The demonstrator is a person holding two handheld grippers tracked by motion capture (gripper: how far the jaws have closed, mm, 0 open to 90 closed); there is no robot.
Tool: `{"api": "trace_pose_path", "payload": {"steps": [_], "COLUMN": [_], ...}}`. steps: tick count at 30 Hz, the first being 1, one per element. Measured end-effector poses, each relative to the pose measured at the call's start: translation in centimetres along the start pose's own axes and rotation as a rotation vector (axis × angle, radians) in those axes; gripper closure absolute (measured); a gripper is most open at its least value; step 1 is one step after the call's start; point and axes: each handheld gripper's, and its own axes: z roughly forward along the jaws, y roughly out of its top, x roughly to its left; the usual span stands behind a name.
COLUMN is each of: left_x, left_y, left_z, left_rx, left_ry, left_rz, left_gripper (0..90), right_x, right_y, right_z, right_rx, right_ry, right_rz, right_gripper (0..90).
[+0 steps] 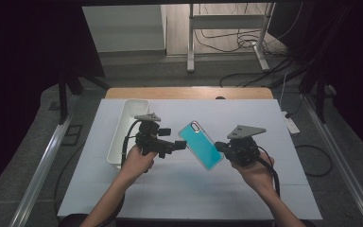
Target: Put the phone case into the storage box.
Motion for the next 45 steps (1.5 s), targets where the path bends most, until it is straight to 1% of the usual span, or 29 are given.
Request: {"api": "trace_pose_path", "payload": {"steps": [4,5,8,9,10,17,20,22,25,26,27,29,31,32,33,34,36,40,41,42,44,45], "left_x": [0.0,0.0,0.1,0.1,0.1,0.0,-0.1,-0.1,-0.1,0.0,0.0,0.1,0.1,0.2,0.3,0.3,0.5,0.6,0.6,0.6,0.7,0.7], "left_y": [0.1,0.1,0.1,0.1,0.1,0.2,0.2,0.2,0.2,0.2,0.1,0.1,0.0,0.0,-0.1,-0.1,-0.1,-0.2,-0.2,-0.2,-0.3,-0.3], "left_z": [0.2,0.2,0.4,0.4,0.6,1.2,1.4,1.6,1.6,1.7,1.7,1.8,1.9,1.9,1.9,1.9,1.9,2.0,2.0,2.1,2.1,2.1], "left_rx": [-0.002,-0.002,0.000,0.000,0.002,0.027,0.032,0.042,0.048,0.052,0.056,0.066,0.069,0.068,0.070,0.071,0.069,0.082,0.082,0.082,0.082,0.081], "left_ry": [-0.007,-0.007,-0.002,-0.002,-0.010,-0.026,-0.043,-0.040,-0.037,-0.058,-0.072,-0.096,-0.109,-0.122,-0.144,-0.152,-0.177,-0.207,-0.207,-0.212,-0.223,-0.230], "left_rz": [-0.022,-0.022,-0.026,-0.028,-0.037,-0.037,-0.039,-0.039,-0.043,-0.052,-0.057,-0.065,-0.084,-0.093,-0.110,-0.118,-0.131,-0.139,-0.139,-0.142,-0.155,-0.165], "left_gripper": [0.8,0.8,0.5,0.1,0.0,0.0,0.1,1.8,10.6,16.6,16.6,25.8,32.9,37.1,40.8,45.8,51.3,63.5,67.2,67.2,73.8,75.6], "right_x": [0.5,0.5,0.7,0.9,1.0,1.5,1.7,1.8,1.9,2.0,2.0,2.0,2.1,2.2,2.2,2.2,2.3,2.4,2.4,2.5,2.5,2.5], "right_y": [0.1,0.1,0.2,0.2,0.2,0.3,0.3,0.4,0.4,0.4,0.4,0.4,0.4,0.4,0.4,0.4,0.4,0.5,0.5,0.5,0.5,0.5], "right_z": [0.1,0.1,0.2,0.2,0.3,0.4,0.5,0.5,0.6,0.6,0.6,0.5,0.5,0.5,0.5,0.5,0.6,0.6,0.6,0.6,0.5,0.5], "right_rx": [-0.002,-0.002,-0.002,-0.002,-0.001,0.000,0.001,0.000,-0.002,-0.004,-0.004,-0.005,-0.009,-0.011,-0.011,-0.013,-0.015,-0.020,-0.020,-0.021,-0.026,-0.027], "right_ry": [0.005,0.005,0.007,0.005,0.005,0.006,0.005,0.006,0.002,0.003,0.003,-0.001,-0.001,-0.002,-0.004,-0.003,-0.002,-0.003,-0.003,-0.004,-0.004,-0.004], "right_rz": [-0.006,-0.006,-0.017,-0.027,-0.031,-0.052,-0.060,-0.059,-0.069,-0.069,-0.069,-0.075,-0.076,-0.077,-0.080,-0.082,-0.083,-0.091,-0.091,-0.089,-0.090,-0.090], "right_gripper": [88.0,88.0,88.0,87.9,88.0,88.0,88.0,87.9,87.9,88.0,88.0,87.9,87.9,88.0,88.0,88.0,87.9,88.0,88.0,87.9,88.0,88.0]}}
